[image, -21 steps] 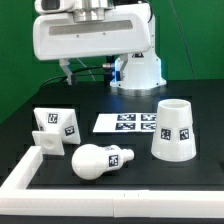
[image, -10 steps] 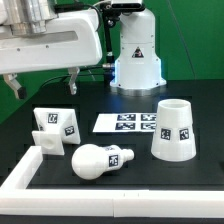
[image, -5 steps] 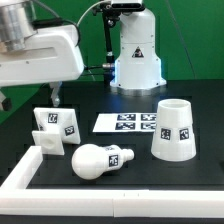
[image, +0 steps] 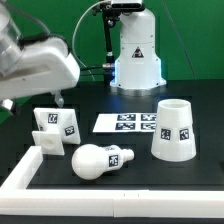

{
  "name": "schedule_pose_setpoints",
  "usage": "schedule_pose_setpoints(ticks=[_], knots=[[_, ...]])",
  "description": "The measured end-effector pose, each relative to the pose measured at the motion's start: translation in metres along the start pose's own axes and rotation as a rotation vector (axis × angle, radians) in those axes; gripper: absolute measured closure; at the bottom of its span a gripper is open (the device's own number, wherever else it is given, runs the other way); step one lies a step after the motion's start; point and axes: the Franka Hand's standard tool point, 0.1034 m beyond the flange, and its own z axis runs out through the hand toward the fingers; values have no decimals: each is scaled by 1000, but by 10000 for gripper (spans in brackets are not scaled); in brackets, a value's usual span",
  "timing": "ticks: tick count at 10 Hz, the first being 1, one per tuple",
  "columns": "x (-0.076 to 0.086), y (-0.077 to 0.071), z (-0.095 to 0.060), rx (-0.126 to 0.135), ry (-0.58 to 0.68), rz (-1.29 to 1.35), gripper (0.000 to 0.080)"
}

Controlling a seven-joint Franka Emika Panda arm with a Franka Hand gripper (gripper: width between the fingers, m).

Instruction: Assemble lamp

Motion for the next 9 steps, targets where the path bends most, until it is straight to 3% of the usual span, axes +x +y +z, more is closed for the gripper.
schedule_pose_setpoints(ticks=[1,3,7,9], knots=[[2,1,10,3,-123,18,100],[14,1,24,-3,-247,62,100],[17,2,25,-6,-245,59,100],[4,4,38,-12,-349,111,100]])
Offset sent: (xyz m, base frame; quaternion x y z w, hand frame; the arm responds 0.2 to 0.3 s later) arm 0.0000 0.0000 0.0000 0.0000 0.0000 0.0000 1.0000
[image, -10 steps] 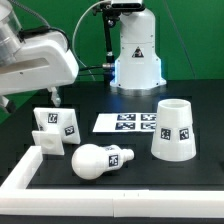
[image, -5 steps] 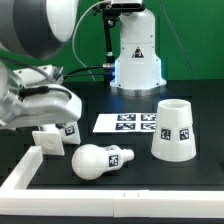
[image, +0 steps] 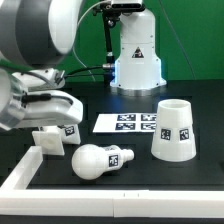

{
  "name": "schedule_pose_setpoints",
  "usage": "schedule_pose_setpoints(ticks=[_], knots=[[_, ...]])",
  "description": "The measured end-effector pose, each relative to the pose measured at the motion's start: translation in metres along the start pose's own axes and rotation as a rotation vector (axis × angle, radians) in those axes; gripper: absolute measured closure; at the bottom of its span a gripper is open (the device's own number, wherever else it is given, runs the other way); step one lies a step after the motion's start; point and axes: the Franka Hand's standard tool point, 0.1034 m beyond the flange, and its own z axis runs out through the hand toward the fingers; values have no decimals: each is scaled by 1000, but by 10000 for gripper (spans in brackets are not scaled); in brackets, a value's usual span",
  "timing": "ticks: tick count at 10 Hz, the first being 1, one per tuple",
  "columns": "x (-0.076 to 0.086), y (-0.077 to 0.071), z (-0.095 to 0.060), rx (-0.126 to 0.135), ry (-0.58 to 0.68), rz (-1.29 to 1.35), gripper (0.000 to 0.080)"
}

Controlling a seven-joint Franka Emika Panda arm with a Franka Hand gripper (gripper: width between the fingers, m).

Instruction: Assemble lamp

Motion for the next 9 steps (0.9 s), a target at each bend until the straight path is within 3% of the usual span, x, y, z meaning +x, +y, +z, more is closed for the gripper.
schedule_pose_setpoints(ticks=[1,5,7,9], knots=[[1,0,12,6,-42,35,100],[3,0,16,7,-50,33,100],[7,10,29,11,-72,30,100],[8,17,29,14,-76,41,100]])
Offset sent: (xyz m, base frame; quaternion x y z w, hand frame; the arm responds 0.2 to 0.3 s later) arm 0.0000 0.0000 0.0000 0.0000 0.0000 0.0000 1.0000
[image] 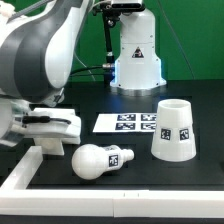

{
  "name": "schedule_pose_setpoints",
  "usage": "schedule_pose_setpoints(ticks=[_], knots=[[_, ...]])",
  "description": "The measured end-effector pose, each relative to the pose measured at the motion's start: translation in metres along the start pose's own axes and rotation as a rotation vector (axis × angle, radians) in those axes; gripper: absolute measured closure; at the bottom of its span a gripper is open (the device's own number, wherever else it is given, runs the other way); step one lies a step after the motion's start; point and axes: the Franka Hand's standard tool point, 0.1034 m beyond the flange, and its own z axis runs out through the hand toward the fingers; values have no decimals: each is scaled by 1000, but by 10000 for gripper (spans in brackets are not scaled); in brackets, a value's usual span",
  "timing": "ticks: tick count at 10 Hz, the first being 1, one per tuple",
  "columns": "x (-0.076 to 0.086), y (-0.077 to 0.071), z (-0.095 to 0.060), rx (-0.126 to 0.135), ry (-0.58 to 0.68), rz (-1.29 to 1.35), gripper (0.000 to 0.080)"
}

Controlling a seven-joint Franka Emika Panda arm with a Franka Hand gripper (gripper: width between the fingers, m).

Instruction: Assemble lamp

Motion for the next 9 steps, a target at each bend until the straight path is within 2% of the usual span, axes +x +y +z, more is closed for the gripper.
schedule_pose_setpoints(ticks=[3,5,6,9], knots=[[12,2,15,-3,-12,6,100],[14,0,16,-9,-10,5,100],[14,0,16,-8,-10,6,222],[14,0,16,-8,-11,6,268]])
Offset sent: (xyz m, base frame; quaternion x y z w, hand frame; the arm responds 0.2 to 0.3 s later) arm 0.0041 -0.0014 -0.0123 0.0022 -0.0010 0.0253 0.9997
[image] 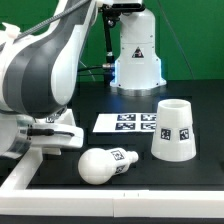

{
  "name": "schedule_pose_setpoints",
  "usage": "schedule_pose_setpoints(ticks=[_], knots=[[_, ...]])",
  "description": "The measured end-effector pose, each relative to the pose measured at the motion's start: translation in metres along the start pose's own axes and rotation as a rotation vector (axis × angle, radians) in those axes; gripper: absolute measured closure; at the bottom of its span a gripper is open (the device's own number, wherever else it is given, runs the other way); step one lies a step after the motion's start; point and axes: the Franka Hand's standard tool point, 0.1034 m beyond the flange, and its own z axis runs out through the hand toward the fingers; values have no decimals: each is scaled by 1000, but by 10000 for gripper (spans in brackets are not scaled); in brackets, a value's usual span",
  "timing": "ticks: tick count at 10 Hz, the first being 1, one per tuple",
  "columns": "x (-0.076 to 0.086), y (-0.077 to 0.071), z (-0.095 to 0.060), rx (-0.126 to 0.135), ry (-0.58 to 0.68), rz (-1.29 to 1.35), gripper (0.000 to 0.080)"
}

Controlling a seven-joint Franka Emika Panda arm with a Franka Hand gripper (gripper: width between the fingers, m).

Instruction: Assemble lamp

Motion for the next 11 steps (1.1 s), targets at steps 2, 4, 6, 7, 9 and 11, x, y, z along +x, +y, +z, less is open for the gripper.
schedule_pose_setpoints(ticks=[2,4,6,7,9,11], knots=[[0,0,0,0,0,0,268],[-9,-3,-10,2,8,-7,268],[-28,-16,-33,-4,56,-20,268],[-41,-30,-45,-5,66,-6,268],[-49,-58,-80,-35,203,-8,268],[-43,-58,-88,-53,377,-21,268]])
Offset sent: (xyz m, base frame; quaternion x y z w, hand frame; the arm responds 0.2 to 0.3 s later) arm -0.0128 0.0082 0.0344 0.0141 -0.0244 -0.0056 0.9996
